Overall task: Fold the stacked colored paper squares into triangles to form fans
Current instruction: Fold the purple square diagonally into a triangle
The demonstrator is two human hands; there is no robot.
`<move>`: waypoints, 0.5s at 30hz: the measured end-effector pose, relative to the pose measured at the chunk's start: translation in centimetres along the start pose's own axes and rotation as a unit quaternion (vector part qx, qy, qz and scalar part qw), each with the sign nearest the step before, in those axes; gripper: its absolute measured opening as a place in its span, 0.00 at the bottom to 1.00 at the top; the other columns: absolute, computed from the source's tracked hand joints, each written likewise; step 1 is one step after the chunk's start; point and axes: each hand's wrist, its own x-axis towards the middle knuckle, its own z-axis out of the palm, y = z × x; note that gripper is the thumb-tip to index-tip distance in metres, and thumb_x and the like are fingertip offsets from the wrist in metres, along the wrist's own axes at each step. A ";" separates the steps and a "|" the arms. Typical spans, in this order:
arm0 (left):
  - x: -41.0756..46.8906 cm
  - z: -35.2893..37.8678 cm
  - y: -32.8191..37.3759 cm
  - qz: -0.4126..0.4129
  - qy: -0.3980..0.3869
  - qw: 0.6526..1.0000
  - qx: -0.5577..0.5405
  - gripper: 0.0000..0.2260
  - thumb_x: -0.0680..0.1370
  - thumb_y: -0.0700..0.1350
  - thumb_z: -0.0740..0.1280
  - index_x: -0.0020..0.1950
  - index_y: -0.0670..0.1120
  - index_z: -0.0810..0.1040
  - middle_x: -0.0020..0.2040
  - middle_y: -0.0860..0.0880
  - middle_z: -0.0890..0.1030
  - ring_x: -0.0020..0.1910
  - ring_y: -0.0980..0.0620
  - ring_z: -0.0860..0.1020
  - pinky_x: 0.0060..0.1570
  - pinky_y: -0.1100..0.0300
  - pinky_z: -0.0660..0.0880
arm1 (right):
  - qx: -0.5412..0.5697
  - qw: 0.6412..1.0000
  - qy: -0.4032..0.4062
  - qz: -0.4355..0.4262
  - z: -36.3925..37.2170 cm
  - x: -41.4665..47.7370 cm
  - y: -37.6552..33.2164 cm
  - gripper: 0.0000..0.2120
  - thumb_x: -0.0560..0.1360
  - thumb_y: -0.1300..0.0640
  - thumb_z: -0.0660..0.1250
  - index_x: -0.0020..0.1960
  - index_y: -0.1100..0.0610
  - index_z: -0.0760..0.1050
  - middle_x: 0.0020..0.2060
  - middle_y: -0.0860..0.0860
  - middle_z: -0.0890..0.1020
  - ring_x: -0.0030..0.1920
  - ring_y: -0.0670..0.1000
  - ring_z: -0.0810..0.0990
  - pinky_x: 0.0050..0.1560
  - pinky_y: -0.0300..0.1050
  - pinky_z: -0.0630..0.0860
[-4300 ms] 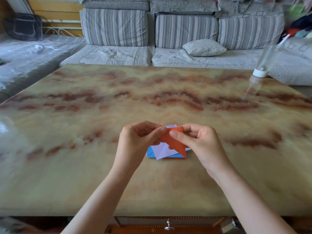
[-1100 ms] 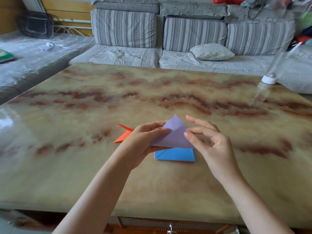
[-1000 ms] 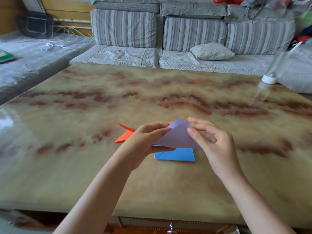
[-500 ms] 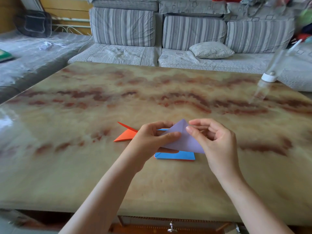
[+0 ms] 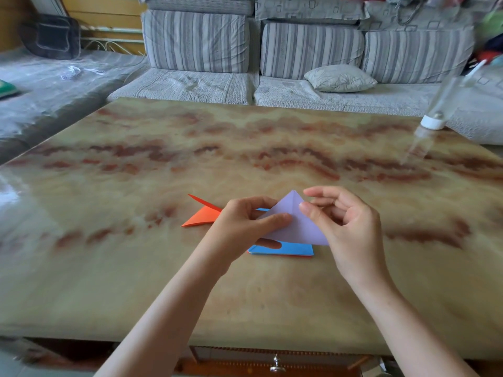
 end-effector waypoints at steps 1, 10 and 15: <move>0.0 0.0 0.0 0.002 0.001 1.000 0.010 0.04 0.74 0.39 0.70 0.48 0.43 0.82 0.38 0.48 0.83 0.34 0.57 0.80 0.35 0.65 0.78 | -0.001 1.000 -0.005 0.001 0.0 0.0 0.0 0.08 0.71 0.62 0.73 0.44 0.49 0.79 0.38 0.43 0.84 0.39 0.43 0.80 0.40 0.31 0.72; 0.0 0.5 -0.3 0.050 0.103 0.993 0.004 0.02 0.72 0.39 0.72 0.44 0.43 0.82 0.38 0.46 0.84 0.35 0.56 0.80 0.37 0.67 0.74 | 0.056 0.994 0.003 0.094 -0.1 0.2 -0.4 0.19 0.63 0.49 0.76 0.50 0.54 0.79 0.39 0.50 0.84 0.36 0.45 0.80 0.36 0.37 0.76; 0.0 1.4 -0.4 0.044 0.147 0.986 -0.069 0.07 0.74 0.42 0.71 0.47 0.39 0.81 0.39 0.47 0.83 0.38 0.55 0.79 0.39 0.67 0.73 | 0.083 0.976 -0.082 0.185 0.6 -0.6 -0.4 0.20 0.61 0.48 0.74 0.47 0.60 0.81 0.41 0.57 0.85 0.37 0.49 0.82 0.38 0.40 0.78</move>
